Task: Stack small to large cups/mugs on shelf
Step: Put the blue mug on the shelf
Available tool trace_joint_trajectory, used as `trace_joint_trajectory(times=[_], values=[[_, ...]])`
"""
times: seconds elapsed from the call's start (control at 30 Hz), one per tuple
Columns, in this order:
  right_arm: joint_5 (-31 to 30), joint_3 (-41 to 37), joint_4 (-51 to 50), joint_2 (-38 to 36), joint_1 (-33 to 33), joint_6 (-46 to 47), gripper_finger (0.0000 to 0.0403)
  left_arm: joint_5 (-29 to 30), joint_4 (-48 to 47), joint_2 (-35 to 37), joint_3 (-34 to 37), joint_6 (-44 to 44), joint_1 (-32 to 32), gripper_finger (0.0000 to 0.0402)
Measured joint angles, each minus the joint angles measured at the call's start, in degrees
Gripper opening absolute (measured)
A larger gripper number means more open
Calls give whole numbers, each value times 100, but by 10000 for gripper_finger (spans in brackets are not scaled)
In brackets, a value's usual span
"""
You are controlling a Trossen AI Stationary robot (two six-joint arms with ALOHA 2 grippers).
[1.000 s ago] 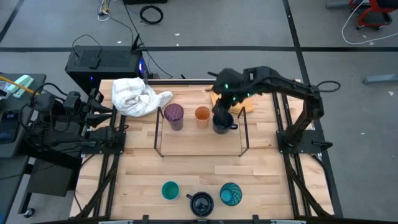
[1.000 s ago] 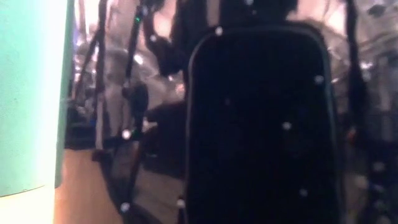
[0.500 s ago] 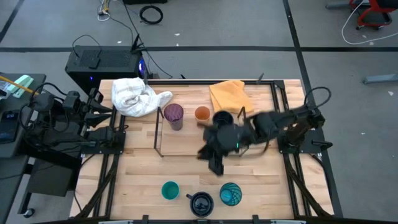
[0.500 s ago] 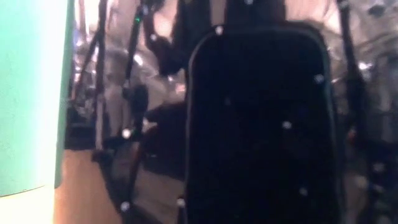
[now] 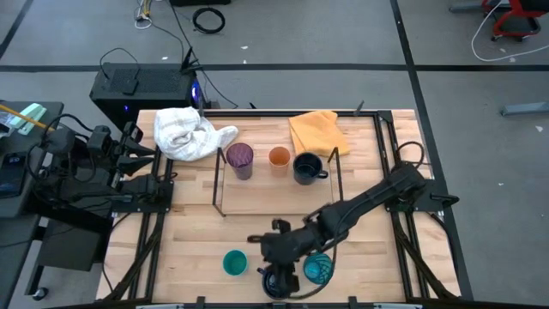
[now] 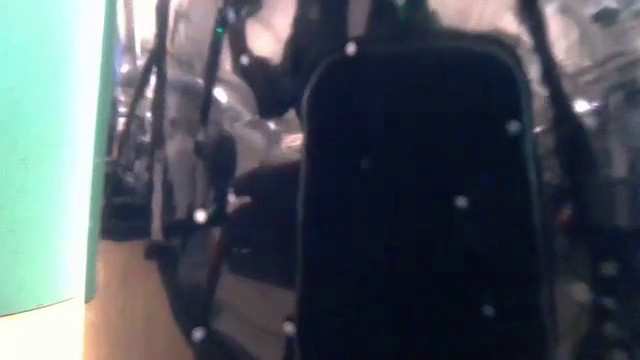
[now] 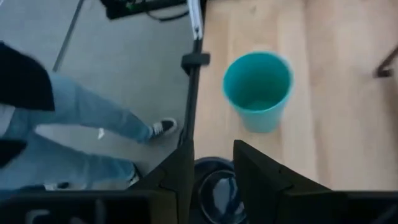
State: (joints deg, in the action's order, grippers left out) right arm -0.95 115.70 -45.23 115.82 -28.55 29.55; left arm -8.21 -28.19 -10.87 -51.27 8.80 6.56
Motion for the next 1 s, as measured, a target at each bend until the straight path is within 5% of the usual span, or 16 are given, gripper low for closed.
trace_joint_trajectory(times=[0.47, 1.0], values=[[-392, 0, 9, 369, 11, 838, 124, -271, -89, 0, 0, 4, 1, 93], [703, -4, -371, 888, 116, 908, 158, -522, -78, 2, -2, 4, -1, 94]])
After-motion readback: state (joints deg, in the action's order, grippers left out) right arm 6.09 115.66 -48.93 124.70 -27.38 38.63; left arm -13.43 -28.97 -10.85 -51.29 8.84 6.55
